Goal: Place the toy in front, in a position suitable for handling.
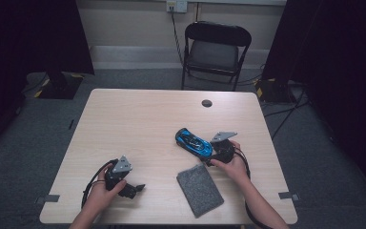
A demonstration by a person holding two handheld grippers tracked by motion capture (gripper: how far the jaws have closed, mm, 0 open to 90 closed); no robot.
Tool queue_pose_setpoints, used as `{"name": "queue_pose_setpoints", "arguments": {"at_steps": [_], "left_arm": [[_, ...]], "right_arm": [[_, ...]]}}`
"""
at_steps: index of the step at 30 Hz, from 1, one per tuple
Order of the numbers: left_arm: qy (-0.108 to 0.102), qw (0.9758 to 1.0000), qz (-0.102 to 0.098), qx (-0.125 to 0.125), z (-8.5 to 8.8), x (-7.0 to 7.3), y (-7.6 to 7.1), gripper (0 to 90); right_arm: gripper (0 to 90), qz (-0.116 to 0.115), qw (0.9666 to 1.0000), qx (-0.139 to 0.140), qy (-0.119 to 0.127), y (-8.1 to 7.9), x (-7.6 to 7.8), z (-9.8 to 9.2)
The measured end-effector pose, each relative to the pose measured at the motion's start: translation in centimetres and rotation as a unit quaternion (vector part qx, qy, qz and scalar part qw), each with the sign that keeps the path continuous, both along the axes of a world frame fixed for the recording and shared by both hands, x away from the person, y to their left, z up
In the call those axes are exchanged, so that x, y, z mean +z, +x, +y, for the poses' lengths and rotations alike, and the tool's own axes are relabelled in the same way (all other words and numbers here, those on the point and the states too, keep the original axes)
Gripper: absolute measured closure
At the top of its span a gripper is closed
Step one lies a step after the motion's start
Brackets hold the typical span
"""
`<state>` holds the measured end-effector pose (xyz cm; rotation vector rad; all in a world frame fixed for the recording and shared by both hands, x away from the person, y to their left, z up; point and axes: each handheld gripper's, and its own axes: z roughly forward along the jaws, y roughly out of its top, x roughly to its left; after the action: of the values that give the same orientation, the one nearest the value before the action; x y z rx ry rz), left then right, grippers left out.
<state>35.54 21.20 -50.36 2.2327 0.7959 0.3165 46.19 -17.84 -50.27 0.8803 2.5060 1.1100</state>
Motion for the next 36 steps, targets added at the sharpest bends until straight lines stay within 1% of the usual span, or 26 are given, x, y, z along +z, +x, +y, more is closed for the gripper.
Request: {"name": "queue_pose_setpoints", "arguments": {"at_steps": [1,16,19,24,29,30,32,36], "left_arm": [[0.000,1.0000,0.000,0.000,0.00,0.00,-0.01,0.0],[0.001,1.0000,0.001,0.004,-0.12,0.03,0.06,0.0],[0.001,1.0000,0.001,0.004,-0.12,0.03,0.06,0.0],[0.001,1.0000,0.001,0.004,-0.12,0.03,0.06,0.0],[0.001,1.0000,0.001,0.004,-0.12,0.03,0.07,0.0],[0.001,1.0000,0.001,0.004,-0.12,0.03,0.06,0.0],[0.001,1.0000,0.001,0.003,-0.12,0.03,0.07,0.0],[0.001,1.0000,0.001,0.004,-0.14,0.02,0.06,0.0]], "right_arm": [[23.3,-0.002,1.0000,0.007,0.002,-0.07,0.03,-0.03],[23.4,-0.003,1.0000,0.002,0.003,-0.14,0.03,0.03],[22.3,-0.002,1.0000,0.002,0.002,-0.07,0.03,0.10],[13.4,-0.001,1.0000,-0.004,-0.004,0.20,-0.01,0.36],[13.9,-0.006,0.9999,-0.009,-0.002,0.38,0.03,0.67],[13.9,-0.003,0.9999,-0.010,-0.001,0.42,0.03,0.70],[13.7,0.000,1.0000,-0.004,-0.003,0.52,-0.02,0.80],[13.8,0.000,1.0000,-0.003,-0.004,0.52,-0.03,0.86]]}}
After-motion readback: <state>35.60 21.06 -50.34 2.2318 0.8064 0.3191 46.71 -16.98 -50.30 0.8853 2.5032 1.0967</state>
